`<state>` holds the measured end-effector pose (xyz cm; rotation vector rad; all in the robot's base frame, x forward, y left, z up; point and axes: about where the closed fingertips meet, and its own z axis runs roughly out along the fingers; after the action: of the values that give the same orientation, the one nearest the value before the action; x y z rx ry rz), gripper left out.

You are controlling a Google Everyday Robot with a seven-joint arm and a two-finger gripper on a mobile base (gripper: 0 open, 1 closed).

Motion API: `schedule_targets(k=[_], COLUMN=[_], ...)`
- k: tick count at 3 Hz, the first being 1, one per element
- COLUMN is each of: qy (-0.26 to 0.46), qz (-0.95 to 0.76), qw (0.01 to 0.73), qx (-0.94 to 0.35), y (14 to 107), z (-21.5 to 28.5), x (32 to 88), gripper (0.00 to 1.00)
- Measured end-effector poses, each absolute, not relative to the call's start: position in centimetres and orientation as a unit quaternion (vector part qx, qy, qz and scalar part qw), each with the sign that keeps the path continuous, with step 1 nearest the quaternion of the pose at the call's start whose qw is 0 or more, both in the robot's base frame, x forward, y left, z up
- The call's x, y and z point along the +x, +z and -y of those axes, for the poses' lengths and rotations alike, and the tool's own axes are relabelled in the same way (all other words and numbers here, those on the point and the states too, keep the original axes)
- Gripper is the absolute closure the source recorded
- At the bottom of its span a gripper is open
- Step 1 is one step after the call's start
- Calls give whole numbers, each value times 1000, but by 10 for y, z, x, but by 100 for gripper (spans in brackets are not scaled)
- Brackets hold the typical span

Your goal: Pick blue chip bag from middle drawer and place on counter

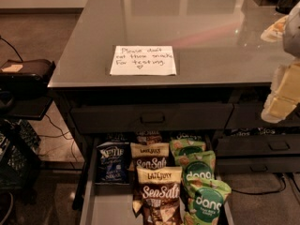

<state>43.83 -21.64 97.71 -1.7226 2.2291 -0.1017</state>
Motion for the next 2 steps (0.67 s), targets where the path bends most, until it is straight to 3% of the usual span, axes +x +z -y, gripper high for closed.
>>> schedule_targets(k=[2], qy=[-5], qz=[-774], qw=[170], qx=[-610], y=[949], z=[198], x=[432], gripper=[0])
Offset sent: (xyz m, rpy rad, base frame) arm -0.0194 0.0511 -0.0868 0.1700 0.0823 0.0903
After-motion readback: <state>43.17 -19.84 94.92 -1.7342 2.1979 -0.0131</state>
